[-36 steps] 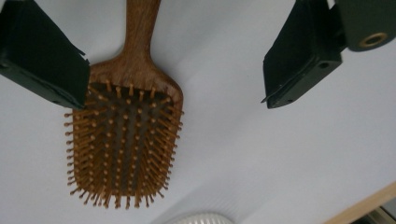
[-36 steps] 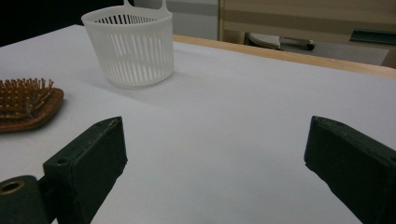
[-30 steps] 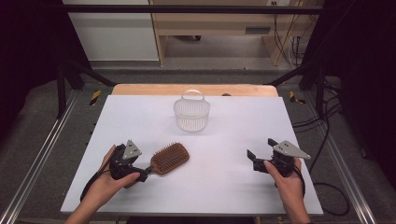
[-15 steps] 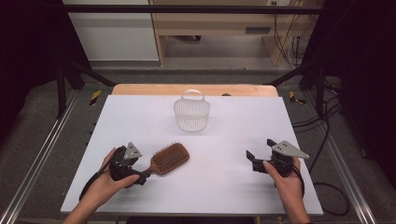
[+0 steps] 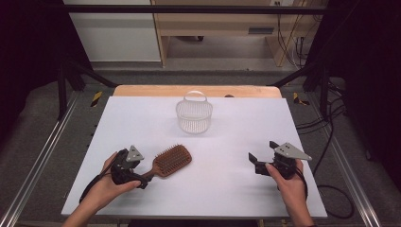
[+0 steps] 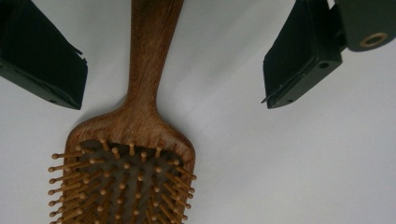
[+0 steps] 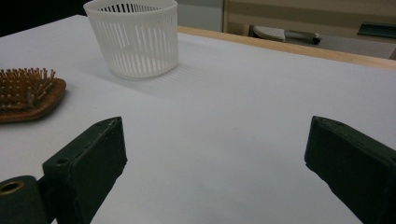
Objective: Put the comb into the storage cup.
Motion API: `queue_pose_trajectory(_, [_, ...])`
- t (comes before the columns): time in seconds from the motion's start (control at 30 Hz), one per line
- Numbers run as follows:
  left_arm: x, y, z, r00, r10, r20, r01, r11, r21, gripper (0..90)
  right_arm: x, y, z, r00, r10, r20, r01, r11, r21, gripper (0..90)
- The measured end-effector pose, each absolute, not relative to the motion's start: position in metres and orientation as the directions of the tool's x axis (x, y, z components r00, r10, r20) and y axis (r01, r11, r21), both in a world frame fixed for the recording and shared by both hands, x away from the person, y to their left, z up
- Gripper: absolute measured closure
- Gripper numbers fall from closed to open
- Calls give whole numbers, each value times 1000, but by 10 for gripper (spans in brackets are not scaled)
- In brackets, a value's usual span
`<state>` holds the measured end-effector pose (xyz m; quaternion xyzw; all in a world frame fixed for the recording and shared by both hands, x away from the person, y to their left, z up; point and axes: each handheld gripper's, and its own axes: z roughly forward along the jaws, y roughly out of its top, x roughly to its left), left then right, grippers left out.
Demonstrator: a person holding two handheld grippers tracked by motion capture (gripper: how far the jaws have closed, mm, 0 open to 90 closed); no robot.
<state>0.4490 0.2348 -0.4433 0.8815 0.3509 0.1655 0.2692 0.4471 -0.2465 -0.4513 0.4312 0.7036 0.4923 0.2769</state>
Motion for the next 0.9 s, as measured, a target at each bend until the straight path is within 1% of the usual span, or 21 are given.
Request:
queue_pose_trajectory(0.1, [449, 235, -443, 705, 703, 91, 529, -608, 592, 70, 447, -246, -451, -476, 879, 35, 334, 144, 931, 59])
queue_pose_trajectory(0.2, [450, 234, -442, 714, 695, 90, 526, -616, 586, 91, 448, -246, -452, -478, 877, 35, 336, 147, 930, 61])
queue_pose_trajectory(0.27, [451, 233, -442, 725, 683, 91, 519, -629, 579, 126, 448, -246, -452, -479, 877, 36, 339, 146, 930, 61])
queue_pose_trajectory(0.33, [452, 231, -441, 732, 675, 93, 518, -640, 568, 131, 448, -246, -452, -479, 877, 37, 339, 147, 929, 61])
queue_pose_trajectory(0.37, [453, 230, -441, 735, 671, 96, 514, -644, 566, 172, 448, -246, -452, -480, 877, 38, 340, 145, 929, 61])
queue_pose_trajectory(0.5, [456, 226, -442, 755, 651, 83, 516, -668, 536, 194, 448, -246, -452, -483, 875, 42, 341, 144, 929, 62])
queue_pose_trajectory(0.63, [458, 225, -444, 756, 650, 72, 525, -669, 526, 265, 448, -246, -452, -485, 874, 43, 343, 144, 928, 62])
queue_pose_trajectory(0.67, [459, 225, -445, 755, 653, 67, 531, -667, 522, 269, 448, -246, -452, -483, 874, 46, 343, 141, 929, 62])
queue_pose_trajectory(0.7, [459, 225, -446, 758, 650, 62, 533, -670, 516, 306, 448, -247, -452, -485, 873, 46, 342, 141, 929, 63])
queue_pose_trajectory(0.73, [459, 224, -446, 759, 648, 65, 531, -674, 513, 306, 448, -247, -452, -485, 873, 46, 342, 141, 929, 63])
queue_pose_trajectory(0.77, [459, 223, -447, 761, 646, 62, 533, -677, 507, 330, 448, -246, -452, -486, 873, 46, 344, 142, 928, 63])
queue_pose_trajectory(0.83, [460, 222, -448, 766, 640, 54, 535, -683, 497, 333, 448, -246, -452, -489, 871, 43, 343, 147, 928, 63])
queue_pose_trajectory(0.87, [460, 221, -447, 769, 637, 53, 534, -686, 494, 377, 448, -245, -452, -492, 870, 40, 342, 151, 927, 63])
queue_pose_trajectory(0.9, [460, 221, -447, 771, 634, 53, 532, -689, 493, 377, 448, -245, -452, -492, 870, 40, 342, 151, 927, 63])
